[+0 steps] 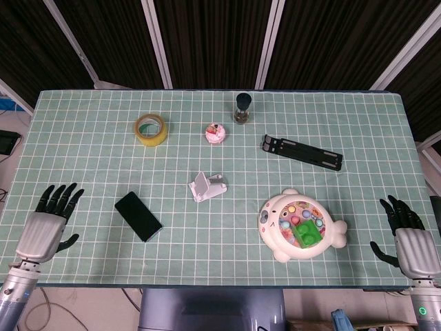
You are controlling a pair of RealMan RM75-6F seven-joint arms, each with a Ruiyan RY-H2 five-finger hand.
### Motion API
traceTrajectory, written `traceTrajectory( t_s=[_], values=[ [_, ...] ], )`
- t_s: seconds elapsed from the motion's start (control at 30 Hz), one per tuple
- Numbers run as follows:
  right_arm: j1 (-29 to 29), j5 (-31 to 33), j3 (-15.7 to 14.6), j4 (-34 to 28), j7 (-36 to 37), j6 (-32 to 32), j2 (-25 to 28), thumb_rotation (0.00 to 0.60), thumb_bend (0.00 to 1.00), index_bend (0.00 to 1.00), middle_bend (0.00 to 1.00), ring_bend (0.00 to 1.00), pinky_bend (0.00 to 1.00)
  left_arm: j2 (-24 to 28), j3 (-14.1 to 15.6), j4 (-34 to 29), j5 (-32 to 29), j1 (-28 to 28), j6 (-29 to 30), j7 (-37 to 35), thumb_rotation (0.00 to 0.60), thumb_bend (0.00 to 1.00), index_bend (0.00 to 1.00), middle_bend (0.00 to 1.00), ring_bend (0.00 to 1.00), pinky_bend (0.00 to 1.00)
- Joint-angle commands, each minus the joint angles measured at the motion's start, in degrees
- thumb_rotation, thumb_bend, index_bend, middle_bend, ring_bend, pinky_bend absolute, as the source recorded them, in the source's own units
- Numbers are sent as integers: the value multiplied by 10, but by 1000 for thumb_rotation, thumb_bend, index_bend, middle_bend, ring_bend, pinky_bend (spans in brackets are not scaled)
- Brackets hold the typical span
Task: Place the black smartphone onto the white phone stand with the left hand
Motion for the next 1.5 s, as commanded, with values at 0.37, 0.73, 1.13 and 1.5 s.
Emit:
traceTrajectory(
  t_s=[0.37,0.73,1.13,1.5],
  values=[
    [1,4,1,-2,-2,-3,1,600,362,63,0,0,152,4,-26,-62,-130,-119,-198,217,600,120,51,61,0,0],
    [2,6,2,-3,0,-5,2,600,362,66,0,0,152,-59,-25,-44,-218,-179,-251,322,600,125,132,156,0,0],
    [3,7,2,-4,1,-7,2,600,361,68,0,0,152,-104,-6,-30,-283,-218,-252,384,600,126,160,160,0,0],
    [3,7,2,-5,1,-7,3,600,362,70,0,0,152,-133,8,-15,-317,-246,-246,406,600,128,170,179,0,0]
  ],
)
